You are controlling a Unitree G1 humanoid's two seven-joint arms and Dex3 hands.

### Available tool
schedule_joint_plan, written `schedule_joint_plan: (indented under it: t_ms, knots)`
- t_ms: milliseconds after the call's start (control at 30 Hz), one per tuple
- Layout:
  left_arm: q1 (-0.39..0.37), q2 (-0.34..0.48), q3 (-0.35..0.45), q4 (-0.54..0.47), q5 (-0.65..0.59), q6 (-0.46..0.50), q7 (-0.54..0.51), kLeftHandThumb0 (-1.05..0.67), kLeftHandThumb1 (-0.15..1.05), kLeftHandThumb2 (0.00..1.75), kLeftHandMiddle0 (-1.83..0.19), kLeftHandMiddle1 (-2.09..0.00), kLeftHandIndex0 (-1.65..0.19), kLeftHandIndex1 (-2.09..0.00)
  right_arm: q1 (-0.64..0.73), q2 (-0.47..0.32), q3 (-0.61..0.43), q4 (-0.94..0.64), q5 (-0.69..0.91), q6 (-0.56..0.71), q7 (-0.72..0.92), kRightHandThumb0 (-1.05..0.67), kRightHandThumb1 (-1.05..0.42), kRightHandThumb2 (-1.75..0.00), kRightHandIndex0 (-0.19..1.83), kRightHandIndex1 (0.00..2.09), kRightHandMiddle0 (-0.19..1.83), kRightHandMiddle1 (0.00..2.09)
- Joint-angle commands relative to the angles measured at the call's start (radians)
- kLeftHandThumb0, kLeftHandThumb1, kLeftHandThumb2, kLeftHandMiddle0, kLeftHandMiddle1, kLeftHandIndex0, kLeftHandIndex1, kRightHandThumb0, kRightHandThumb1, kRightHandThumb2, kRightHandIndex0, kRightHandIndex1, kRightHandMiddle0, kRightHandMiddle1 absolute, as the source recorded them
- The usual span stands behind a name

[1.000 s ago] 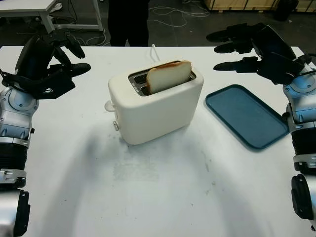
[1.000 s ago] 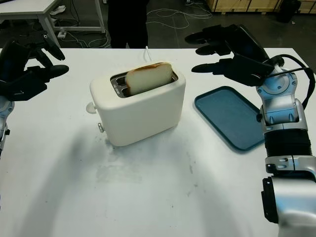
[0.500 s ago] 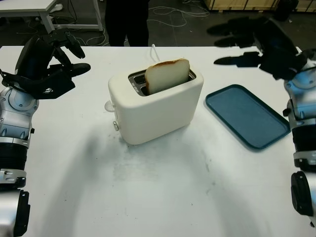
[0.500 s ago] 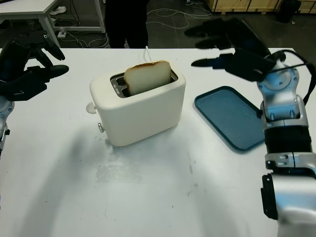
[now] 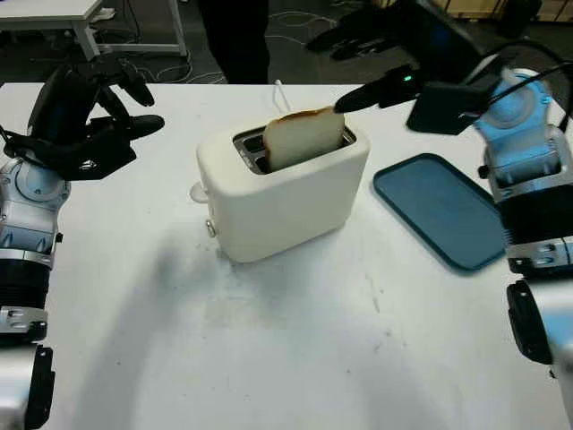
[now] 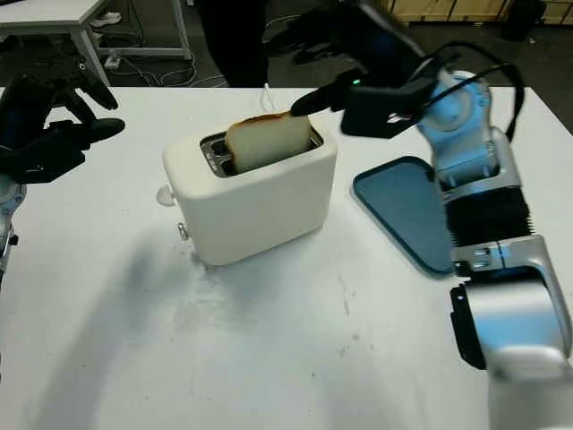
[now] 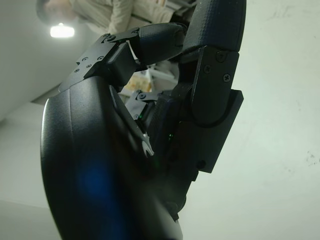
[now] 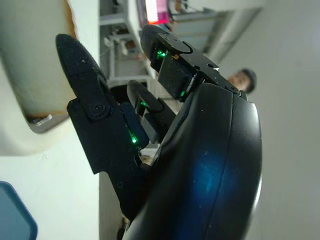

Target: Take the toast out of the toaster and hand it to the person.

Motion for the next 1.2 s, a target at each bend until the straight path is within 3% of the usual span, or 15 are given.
schedule_joint_plan:
  t_ms: [0, 200, 267, 300, 367, 667, 1033, 1100, 1133, 1167]
  knots:
    - [0.016, -0.006, 0.009, -0.006, -0.009, 0.006, 0.009, -1.05, 0.92, 0.15, -0.71, -1.42, -0.6, -1.44, -0.024, 0.015, 0.02, -0.004, -0.02, -0.015, 0.004, -0.61, -0.62, 0.0, 0.87, 0.09, 0.85, 0.03]
    - [0.016, -0.005, 0.009, -0.01, -0.012, 0.01, 0.002, -1.05, 0.92, 0.15, -0.72, -1.43, -0.6, -1.44, -0.035, 0.036, 0.071, 0.014, -0.079, 0.013, 0.018, -0.64, -0.64, -0.01, 0.76, 0.18, 0.83, 0.02]
    - [0.016, -0.005, 0.008, -0.017, -0.012, 0.021, -0.001, -1.05, 0.92, 0.15, -0.72, -1.43, -0.6, -1.44, -0.04, 0.047, 0.083, 0.036, -0.095, 0.017, 0.016, -0.63, -0.64, 0.0, 0.48, 0.69, 0.82, 0.02]
    - [0.015, -0.006, 0.008, -0.018, -0.013, 0.023, -0.002, -1.05, 0.92, 0.14, -0.72, -1.42, -0.6, -1.43, -0.042, 0.05, 0.089, 0.049, -0.103, 0.012, 0.01, -0.63, -0.65, 0.0, 0.42, 0.83, 0.82, 0.02]
    - [0.016, -0.006, 0.007, -0.019, -0.012, 0.02, -0.001, -1.05, 0.92, 0.13, -0.72, -1.42, -0.6, -1.43, -0.051, 0.056, 0.102, 0.082, -0.118, -0.013, -0.002, -0.64, -0.65, 0.0, 0.41, 0.91, 0.82, 0.02]
    - [0.014, -0.004, 0.002, -0.015, -0.005, 0.01, 0.003, -1.05, 0.92, 0.14, -0.71, -1.44, -0.59, -1.44, -0.06, 0.057, 0.132, 0.169, -0.171, -0.06, -0.027, -0.56, -0.65, 0.0, 0.38, 0.92, 0.82, 0.02]
    - [0.014, -0.008, 0.0, -0.018, -0.001, 0.013, 0.006, -1.05, 0.92, 0.14, -0.72, -1.43, -0.6, -1.44, -0.05, 0.043, 0.128, 0.207, -0.176, -0.117, -0.037, -0.46, -0.7, -0.01, 0.55, 0.98, 0.9, 0.07]
    - [0.014, -0.008, 0.001, -0.015, -0.002, 0.008, 0.008, -1.05, 0.92, 0.14, -0.72, -1.44, -0.59, -1.44, -0.051, 0.045, 0.119, 0.209, -0.156, -0.111, -0.019, -0.42, -0.72, -0.02, 0.73, 1.1, 1.03, 0.14]
    - [0.015, -0.007, 0.001, -0.015, -0.001, 0.008, 0.009, -1.05, 0.92, 0.14, -0.71, -1.44, -0.59, -1.45, -0.051, 0.045, 0.116, 0.208, -0.153, -0.111, -0.019, -0.4, -0.74, -0.02, 0.79, 1.16, 1.05, 0.3]
    - [0.017, -0.007, 0.001, -0.019, 0.0, 0.013, 0.009, -1.05, 0.92, 0.15, -0.71, -1.44, -0.58, -1.45, -0.051, 0.042, 0.117, 0.206, -0.159, -0.114, -0.026, -0.43, -0.76, -0.01, 0.87, 1.38, 0.94, 0.93]
